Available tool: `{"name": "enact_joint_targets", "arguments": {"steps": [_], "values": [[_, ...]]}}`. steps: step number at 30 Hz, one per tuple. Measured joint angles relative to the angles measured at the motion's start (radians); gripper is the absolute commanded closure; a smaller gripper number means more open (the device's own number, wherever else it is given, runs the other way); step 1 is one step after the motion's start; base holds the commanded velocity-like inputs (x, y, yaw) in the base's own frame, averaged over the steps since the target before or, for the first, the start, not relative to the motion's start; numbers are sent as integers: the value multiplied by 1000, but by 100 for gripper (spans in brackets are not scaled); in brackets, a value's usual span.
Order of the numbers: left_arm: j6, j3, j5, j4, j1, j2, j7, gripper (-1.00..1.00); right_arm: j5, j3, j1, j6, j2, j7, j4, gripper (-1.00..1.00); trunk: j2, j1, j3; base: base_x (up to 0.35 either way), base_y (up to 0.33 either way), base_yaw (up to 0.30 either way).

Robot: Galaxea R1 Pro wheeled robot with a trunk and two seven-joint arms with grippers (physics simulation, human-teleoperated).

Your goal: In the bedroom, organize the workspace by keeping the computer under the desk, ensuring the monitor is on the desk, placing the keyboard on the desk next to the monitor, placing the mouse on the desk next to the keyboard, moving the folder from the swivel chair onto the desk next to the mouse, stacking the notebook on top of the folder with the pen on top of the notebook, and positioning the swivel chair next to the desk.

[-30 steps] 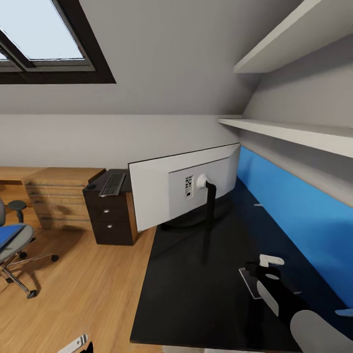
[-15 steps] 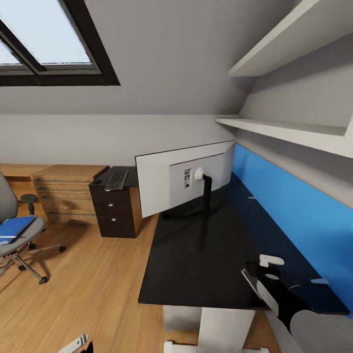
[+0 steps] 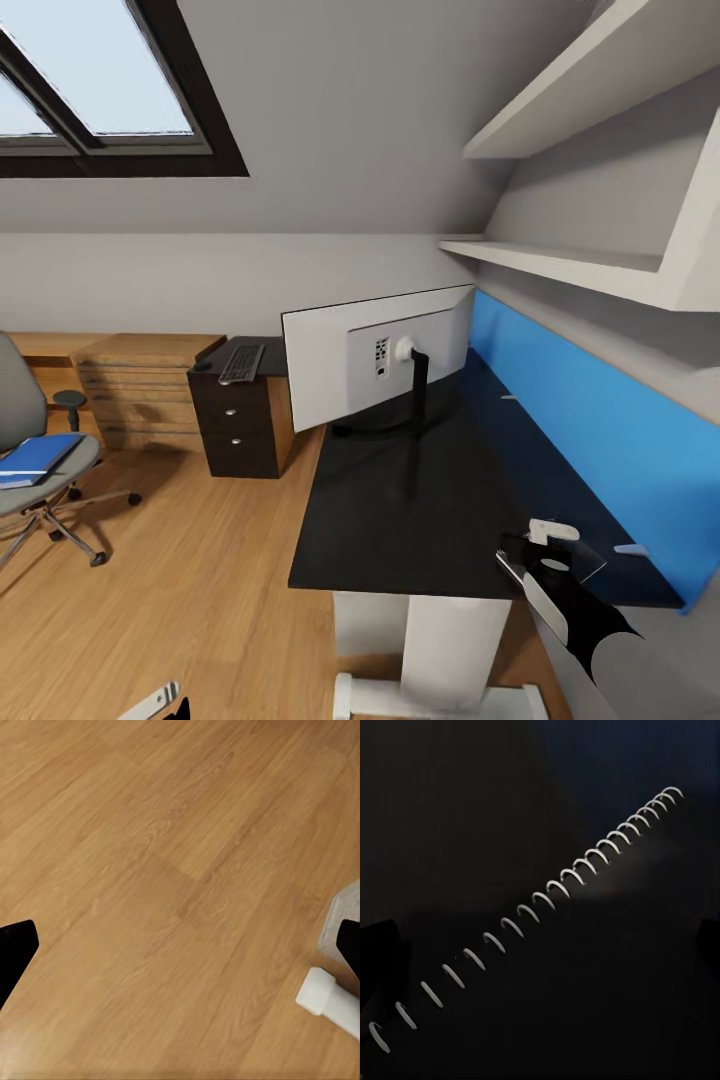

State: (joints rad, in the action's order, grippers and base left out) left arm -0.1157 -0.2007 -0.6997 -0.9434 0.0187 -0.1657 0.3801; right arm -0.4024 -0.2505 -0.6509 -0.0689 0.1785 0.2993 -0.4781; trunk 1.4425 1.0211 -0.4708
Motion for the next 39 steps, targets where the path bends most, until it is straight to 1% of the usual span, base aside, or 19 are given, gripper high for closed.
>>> {"name": "enact_joint_targets", "arguments": {"steps": [6,14,25,33,39], "values": [[0,-1,1,0,0,0,0,-100,0,0,0,0,0,0,0,-100,0,0,0,-42,0,0],[0,-1,1,0,0,0,0,-100,-1,0,0,1,0,-1,1,-100,0,0,0,-220,0,0],[0,-1,1,0,0,0,0,-100,-1,0,0,0,0,-1,0,-100,0,0,0,-31,0,0],[0,-1,0,1,0,1,0,-100,0,1,0,1,0,0,1,-100,0,0,0,-210,0,0],[0,-1,0,1,0,1,0,-100,0,0,0,1,0,0,1,-100,0,0,0,-47,0,0]]}}
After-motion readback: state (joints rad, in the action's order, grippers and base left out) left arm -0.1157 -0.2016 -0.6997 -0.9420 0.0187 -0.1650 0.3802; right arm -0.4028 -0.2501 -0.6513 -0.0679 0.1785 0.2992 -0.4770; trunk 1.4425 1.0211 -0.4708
